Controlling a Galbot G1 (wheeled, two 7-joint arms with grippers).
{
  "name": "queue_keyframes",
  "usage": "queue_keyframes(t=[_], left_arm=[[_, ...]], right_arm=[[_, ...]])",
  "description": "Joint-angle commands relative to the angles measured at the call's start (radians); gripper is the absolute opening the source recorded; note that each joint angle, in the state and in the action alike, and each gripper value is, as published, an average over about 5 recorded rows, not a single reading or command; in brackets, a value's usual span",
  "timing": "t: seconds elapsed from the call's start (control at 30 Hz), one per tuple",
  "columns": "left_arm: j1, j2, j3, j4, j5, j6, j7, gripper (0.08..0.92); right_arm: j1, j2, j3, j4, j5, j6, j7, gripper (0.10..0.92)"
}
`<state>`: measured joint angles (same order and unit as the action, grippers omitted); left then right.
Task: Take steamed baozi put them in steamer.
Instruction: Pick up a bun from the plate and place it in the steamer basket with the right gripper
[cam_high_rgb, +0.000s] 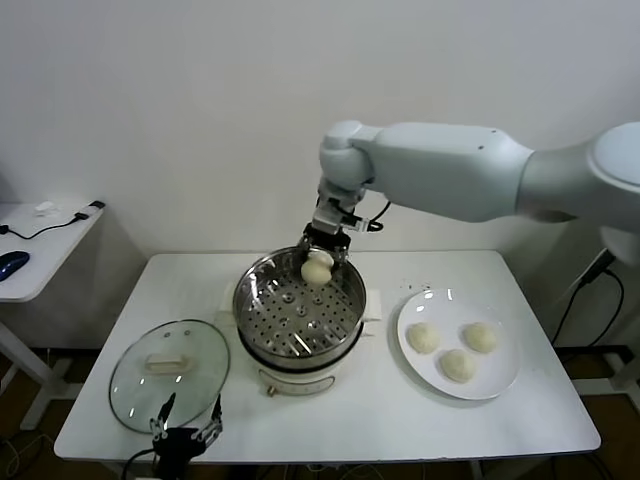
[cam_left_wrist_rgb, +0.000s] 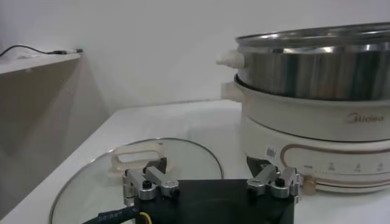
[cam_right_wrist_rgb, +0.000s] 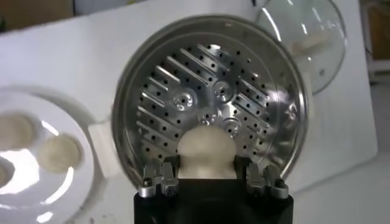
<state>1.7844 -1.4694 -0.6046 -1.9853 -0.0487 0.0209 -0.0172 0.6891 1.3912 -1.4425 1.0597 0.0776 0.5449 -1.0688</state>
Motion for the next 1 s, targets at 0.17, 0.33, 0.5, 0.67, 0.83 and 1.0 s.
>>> queue_keyframes(t=[0.17,0.33,0.5,0.67,0.83,1.0], left_arm=[[-0.003,0.005,-0.005,0.004,-0.001,0.000,-0.001,0.823],[-0.008,0.006,-0.007,0.007,-0.003,0.000,-0.001,0.823],[-0.010,0.007,-0.008,0.008,-0.005,0.001,-0.001,0.823],[-0.010,0.008,-0.007,0.010,-0.007,-0.001,-0.001,0.823],[-0.009,0.008,-0.006,0.010,-0.006,-0.002,-0.002,0.823],[-0.007,0.008,-0.005,0.000,-0.006,0.001,-0.001,0.823]], right_arm=[[-0.231,0.161,0.125,-0.358,-0.284,0.243,0.032,0.602],[-0.264,0.205,0.157,-0.454,-0.295,0.270,0.034,0.602],[-0.277,0.242,0.174,-0.516,-0.288,0.288,0.029,0.602],[-0.278,0.253,0.173,-0.530,-0.255,0.301,0.016,0.616],[-0.265,0.246,0.167,-0.518,-0.210,0.319,0.006,0.733],[-0.194,0.203,0.131,-0.462,-0.080,0.328,-0.030,0.816]])
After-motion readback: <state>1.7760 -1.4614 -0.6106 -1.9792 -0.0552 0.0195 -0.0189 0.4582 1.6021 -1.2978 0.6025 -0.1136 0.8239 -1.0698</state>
